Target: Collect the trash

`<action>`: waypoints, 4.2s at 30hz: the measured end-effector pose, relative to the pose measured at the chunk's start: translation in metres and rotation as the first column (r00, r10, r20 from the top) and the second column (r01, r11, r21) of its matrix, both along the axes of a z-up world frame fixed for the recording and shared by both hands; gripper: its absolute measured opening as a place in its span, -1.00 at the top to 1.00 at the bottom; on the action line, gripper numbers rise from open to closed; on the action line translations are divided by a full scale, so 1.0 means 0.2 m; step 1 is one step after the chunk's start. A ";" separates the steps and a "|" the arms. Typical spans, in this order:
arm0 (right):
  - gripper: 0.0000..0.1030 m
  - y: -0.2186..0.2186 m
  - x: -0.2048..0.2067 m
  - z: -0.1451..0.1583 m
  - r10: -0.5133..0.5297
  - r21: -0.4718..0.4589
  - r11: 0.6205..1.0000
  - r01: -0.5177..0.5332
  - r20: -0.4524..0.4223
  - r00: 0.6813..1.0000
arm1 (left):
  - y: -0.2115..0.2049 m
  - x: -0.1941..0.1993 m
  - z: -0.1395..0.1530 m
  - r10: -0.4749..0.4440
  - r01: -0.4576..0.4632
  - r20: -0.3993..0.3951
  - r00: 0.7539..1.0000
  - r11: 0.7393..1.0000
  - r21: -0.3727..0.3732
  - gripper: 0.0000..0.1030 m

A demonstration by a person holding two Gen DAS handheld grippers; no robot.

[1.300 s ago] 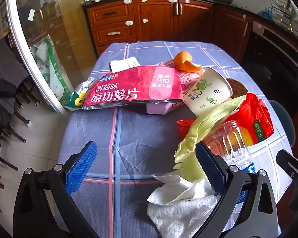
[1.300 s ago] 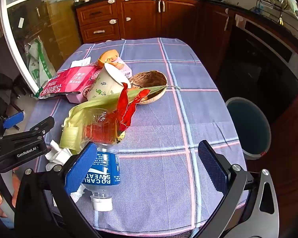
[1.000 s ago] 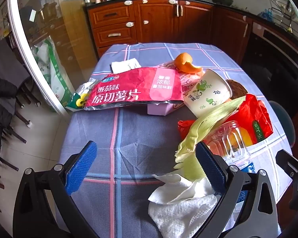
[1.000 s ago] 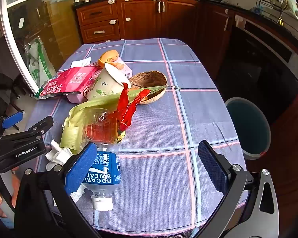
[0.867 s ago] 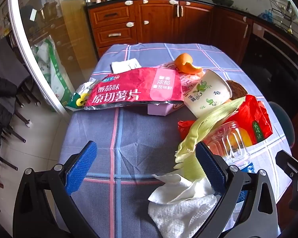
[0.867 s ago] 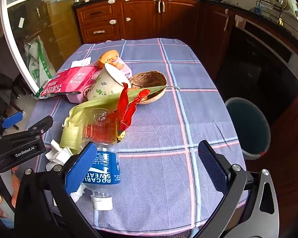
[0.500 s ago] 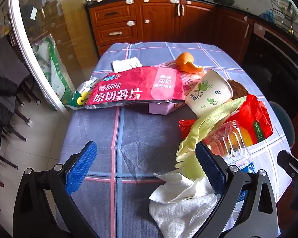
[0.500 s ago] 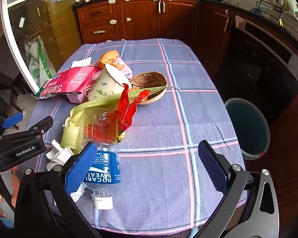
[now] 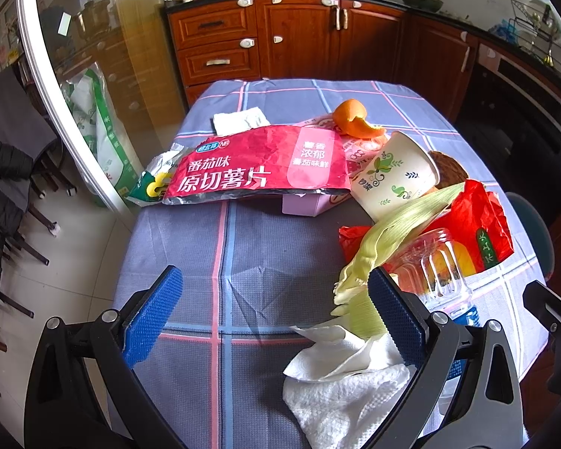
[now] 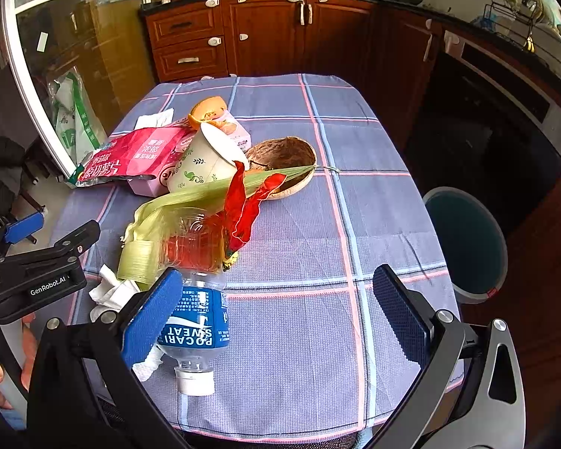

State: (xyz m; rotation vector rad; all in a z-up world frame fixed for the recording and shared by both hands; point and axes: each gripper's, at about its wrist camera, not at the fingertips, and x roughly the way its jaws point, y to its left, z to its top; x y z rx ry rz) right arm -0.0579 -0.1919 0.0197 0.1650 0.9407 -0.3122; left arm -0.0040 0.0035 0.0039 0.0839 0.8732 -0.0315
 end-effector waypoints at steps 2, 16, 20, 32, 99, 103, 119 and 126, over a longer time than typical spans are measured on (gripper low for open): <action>-0.90 0.00 0.00 0.00 0.000 -0.001 1.000 0.000 0.001 1.000 | 0.00 0.00 0.00 0.000 0.000 0.000 1.000 1.000 0.000 -0.93; -0.90 0.00 0.00 0.01 0.000 0.000 1.000 0.000 0.000 1.000 | 0.00 0.00 0.00 0.001 -0.001 -0.002 1.000 1.000 -0.001 -0.93; -0.90 0.00 0.00 0.01 0.001 -0.001 1.000 -0.001 0.001 1.000 | 0.00 0.00 0.00 0.001 -0.001 -0.001 1.000 1.000 -0.002 -0.93; -0.90 0.00 0.00 0.01 0.000 0.000 1.000 0.000 0.003 1.000 | 0.00 0.00 0.00 0.000 0.000 -0.003 1.000 1.000 -0.003 -0.93; 0.88 -0.05 0.34 -0.22 0.070 0.233 0.970 -0.066 -0.012 0.997 | 0.05 -0.10 -0.23 -0.353 0.336 -0.164 0.921 0.934 -0.122 -0.93; 0.86 -0.08 0.32 -0.22 0.058 0.210 0.976 -0.052 -0.022 0.998 | 0.00 -0.13 -0.26 -0.408 0.381 -0.203 0.890 0.911 -0.160 -0.93; 0.79 -0.26 0.16 -0.22 -0.058 0.088 0.994 0.061 -0.029 0.998 | -0.14 -0.19 -0.36 -0.516 0.463 -0.329 0.791 0.856 -0.229 -0.93; 0.00 -0.25 0.16 -0.24 -0.049 0.122 0.991 0.052 -0.032 0.998 | -0.05 -0.11 -0.35 -0.425 0.365 -0.338 0.840 0.902 -0.230 0.71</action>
